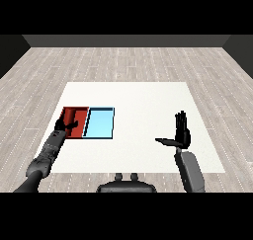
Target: Pick the red can and put it in the red box
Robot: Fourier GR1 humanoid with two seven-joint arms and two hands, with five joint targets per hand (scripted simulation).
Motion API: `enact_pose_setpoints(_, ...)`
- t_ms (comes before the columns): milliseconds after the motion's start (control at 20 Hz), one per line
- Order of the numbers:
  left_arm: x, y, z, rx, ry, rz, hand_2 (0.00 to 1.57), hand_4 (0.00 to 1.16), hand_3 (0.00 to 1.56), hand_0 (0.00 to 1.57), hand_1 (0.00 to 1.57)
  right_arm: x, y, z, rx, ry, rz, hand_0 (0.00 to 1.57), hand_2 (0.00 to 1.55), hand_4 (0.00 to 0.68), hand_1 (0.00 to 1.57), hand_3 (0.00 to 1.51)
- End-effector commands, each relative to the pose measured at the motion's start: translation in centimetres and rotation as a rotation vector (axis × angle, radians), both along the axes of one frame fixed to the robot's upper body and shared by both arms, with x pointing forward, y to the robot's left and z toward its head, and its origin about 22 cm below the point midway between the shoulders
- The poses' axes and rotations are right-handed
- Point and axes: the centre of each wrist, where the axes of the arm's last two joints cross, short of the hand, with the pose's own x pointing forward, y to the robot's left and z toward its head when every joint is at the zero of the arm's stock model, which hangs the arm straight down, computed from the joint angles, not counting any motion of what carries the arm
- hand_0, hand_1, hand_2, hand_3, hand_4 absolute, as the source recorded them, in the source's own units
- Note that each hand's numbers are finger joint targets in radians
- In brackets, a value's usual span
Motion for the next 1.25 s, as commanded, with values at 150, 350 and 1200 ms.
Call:
enact_pose_setpoints(150, -0.9, 1.4, -0.3, 0.109, 0.241, -0.116, 0.0, 0.32, 0.0, 0.0, 0.0, -0.4, -0.2, -0.1, 0.008, -0.019, 0.025, 0.0, 0.0, 0.0, 0.0, 0.0)
enact_pose_setpoints(350, -0.3, 0.9, 0.1, 0.077, 0.291, -0.063, 0.0, 0.0, 0.0, 0.0, 0.0, -1.2, 0.1, -0.4, 0.01, -0.009, 0.038, 0.0, 0.0, 0.0, 0.0, 0.0)
enact_pose_setpoints(1200, 3.7, -5.1, 4.5, -0.316, -0.884, -0.278, 0.0, 0.0, 0.0, 0.0, 0.0, -1.4, 0.2, 0.9, 0.017, -0.055, 0.1, 0.0, 0.0, 0.0, 0.0, 0.0)
